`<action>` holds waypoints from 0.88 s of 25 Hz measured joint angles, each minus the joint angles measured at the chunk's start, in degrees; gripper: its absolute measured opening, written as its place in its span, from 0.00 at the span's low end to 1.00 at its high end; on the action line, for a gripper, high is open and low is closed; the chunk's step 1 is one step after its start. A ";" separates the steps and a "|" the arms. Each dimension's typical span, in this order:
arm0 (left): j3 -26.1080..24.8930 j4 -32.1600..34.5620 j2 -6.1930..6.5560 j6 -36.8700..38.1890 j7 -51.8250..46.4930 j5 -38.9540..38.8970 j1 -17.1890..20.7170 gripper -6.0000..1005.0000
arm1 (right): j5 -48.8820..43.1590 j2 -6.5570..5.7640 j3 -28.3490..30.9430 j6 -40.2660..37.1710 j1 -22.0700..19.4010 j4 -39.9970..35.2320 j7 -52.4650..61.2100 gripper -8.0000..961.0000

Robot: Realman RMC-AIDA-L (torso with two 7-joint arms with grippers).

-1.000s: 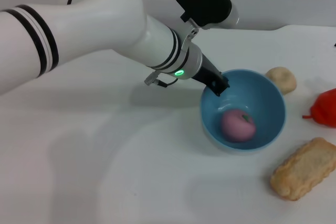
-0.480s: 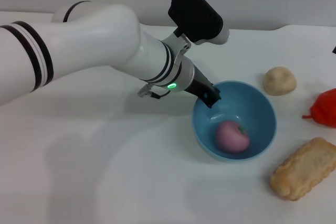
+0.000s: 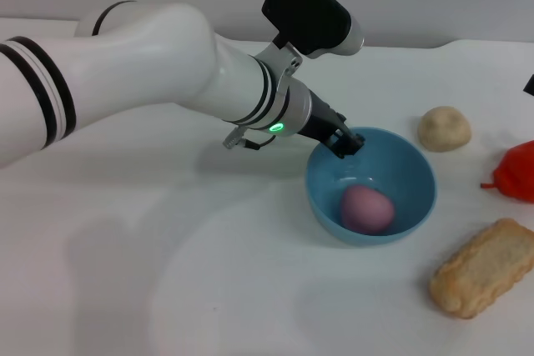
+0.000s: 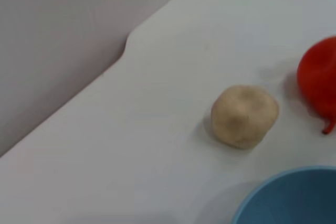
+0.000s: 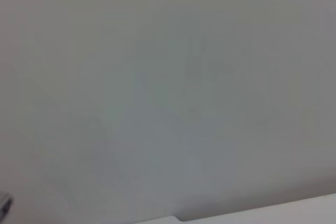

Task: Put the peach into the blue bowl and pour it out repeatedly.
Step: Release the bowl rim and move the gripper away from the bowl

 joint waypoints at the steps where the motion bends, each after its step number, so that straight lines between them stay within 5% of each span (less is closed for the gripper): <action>1: -0.01 0.32 0.09 -0.23 -0.32 0.23 0.07 0.30 | 0.00 0.00 0.00 0.40 0.06 0.48 -0.77 0.54; 6: -0.18 1.21 0.28 -2.29 -0.17 0.50 0.53 0.50 | 0.00 -0.02 -0.01 4.10 0.22 1.80 -7.43 0.59; 10: -3.37 3.53 0.55 -5.85 0.18 2.20 1.61 0.57 | 0.12 -0.15 0.07 9.67 0.67 4.61 -14.56 0.63; 14: -4.62 6.34 0.29 -17.38 0.28 3.09 5.02 0.63 | 5.54 0.10 0.55 11.73 0.52 8.72 -26.08 0.67; 22: 2.37 4.76 0.11 -41.25 -0.54 2.62 11.33 0.79 | 21.75 0.27 0.62 12.97 -0.98 18.27 -48.69 0.72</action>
